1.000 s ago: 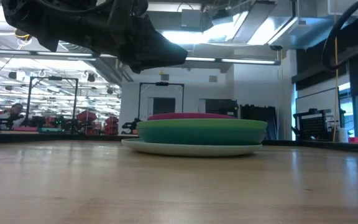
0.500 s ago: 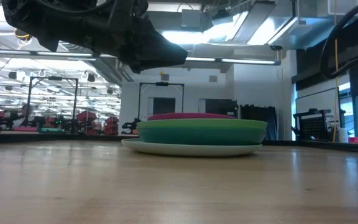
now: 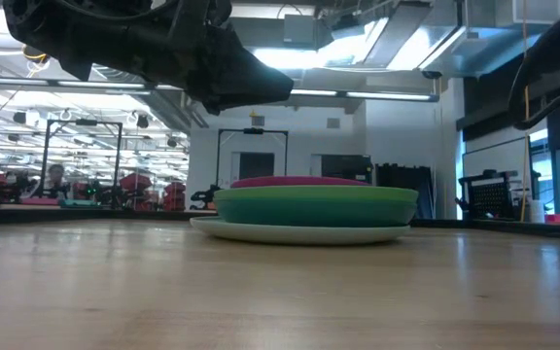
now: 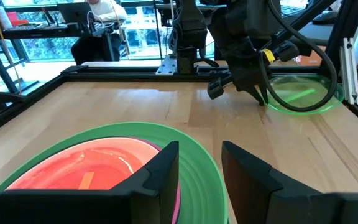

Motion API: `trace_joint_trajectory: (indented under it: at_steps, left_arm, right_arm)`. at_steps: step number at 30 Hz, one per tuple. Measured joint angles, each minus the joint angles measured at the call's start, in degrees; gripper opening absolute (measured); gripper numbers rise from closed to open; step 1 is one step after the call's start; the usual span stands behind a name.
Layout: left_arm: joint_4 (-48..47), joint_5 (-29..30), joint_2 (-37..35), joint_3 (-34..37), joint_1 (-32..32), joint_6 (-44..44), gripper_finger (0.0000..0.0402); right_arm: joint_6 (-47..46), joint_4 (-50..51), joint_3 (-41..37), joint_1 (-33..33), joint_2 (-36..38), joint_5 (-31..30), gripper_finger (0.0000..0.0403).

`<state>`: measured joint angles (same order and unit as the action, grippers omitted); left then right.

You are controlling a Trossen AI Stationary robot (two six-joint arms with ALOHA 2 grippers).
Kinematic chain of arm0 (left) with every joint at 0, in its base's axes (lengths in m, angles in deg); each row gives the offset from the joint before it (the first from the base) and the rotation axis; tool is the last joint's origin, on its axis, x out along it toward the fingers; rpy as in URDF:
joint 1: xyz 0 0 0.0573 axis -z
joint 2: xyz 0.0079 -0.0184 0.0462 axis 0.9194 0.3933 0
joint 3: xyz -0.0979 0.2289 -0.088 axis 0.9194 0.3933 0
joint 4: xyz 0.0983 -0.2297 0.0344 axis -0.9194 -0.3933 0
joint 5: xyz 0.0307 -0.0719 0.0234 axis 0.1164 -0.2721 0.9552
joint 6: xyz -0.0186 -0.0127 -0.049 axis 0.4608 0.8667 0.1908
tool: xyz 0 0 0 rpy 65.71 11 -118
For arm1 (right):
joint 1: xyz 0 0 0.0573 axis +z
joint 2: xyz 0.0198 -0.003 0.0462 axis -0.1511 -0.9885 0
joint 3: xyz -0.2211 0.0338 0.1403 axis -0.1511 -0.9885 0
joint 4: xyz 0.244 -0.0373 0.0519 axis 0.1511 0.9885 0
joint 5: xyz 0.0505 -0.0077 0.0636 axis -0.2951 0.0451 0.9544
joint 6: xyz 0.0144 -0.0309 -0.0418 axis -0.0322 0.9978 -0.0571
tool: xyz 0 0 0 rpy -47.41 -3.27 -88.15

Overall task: Stack plastic plates
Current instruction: Stack the light green plate on top of the orange plate

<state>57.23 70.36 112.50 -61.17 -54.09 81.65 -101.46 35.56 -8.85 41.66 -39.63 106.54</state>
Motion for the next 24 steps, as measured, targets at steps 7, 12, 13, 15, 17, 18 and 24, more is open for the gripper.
trace_joint_trajectory:
  at_steps: [7,12,13,15,17,18,24]
  left_arm:
    - [0.04,0.01,0.00,0.00,0.00,0.00,0.0115]
    - [0.11,0.00,0.00,0.00,0.00,-0.02,0.0115]
    - [0.13,0.00,0.00,0.00,0.00,-0.01,0.0115]
    - [0.13,0.00,0.00,0.00,0.00,-0.02,0.0115]
    - [0.07,0.00,0.00,0.00,0.00,-0.02,0.0115]
    - [0.07,0.01,0.00,0.00,0.00,-0.02,0.0115]
    - [-0.05,-0.37,0.00,0.00,0.00,-0.02,0.0115]
  right_arm:
    - [1.55,1.35,1.27,-3.56,0.80,2.03,0.0002]
    - [7.54,6.88,5.77,-8.50,2.20,1.86,0.0001]
    - [8.79,8.32,6.98,-9.63,2.38,1.49,0.0001]
    - [11.37,11.55,9.50,-11.94,2.83,0.42,0.0002]
    - [14.49,14.58,11.89,-14.28,3.02,-0.47,0.0001]
    - [15.84,15.58,13.12,-15.40,3.05,-1.17,0.0001]
    - [19.27,17.84,19.09,-22.70,3.23,-3.73,0.0001]
